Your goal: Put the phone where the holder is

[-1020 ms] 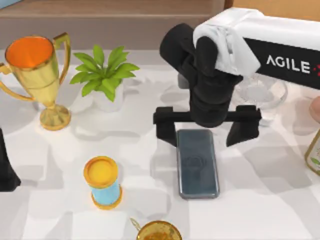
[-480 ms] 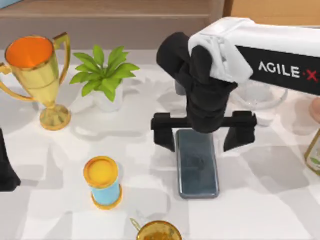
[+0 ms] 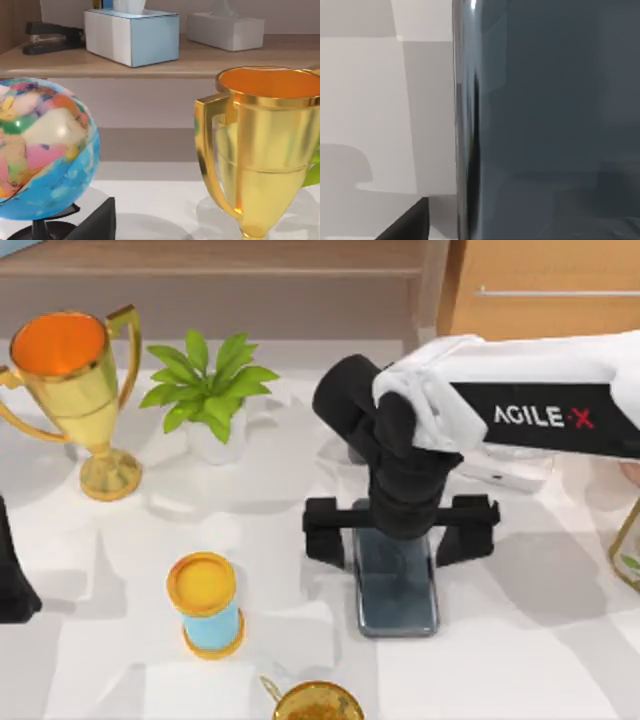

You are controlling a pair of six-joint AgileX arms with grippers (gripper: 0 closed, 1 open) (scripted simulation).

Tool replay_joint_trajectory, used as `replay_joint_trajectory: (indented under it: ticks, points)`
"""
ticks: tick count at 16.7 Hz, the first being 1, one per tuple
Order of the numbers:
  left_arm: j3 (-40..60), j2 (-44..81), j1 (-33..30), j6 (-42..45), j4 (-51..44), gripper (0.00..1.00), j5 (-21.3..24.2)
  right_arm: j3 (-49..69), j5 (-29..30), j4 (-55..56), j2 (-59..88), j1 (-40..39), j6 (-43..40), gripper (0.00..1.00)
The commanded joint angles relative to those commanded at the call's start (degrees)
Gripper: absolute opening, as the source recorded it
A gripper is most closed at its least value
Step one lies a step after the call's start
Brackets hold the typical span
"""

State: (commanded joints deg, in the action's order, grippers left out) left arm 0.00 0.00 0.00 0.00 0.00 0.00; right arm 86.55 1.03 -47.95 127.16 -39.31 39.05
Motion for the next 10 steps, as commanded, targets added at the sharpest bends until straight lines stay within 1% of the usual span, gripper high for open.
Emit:
replay_joint_trajectory:
  ticks: [3,10]
  points:
    - [0.0,0.0,0.0,0.0,0.0,1.0,0.0,0.0,0.0,0.0,0.0,0.0,0.0,1.0]
    - [0.0,0.0,0.0,0.0,0.0,1.0,0.0,0.0,0.0,0.0,0.0,0.0,0.0,0.47]
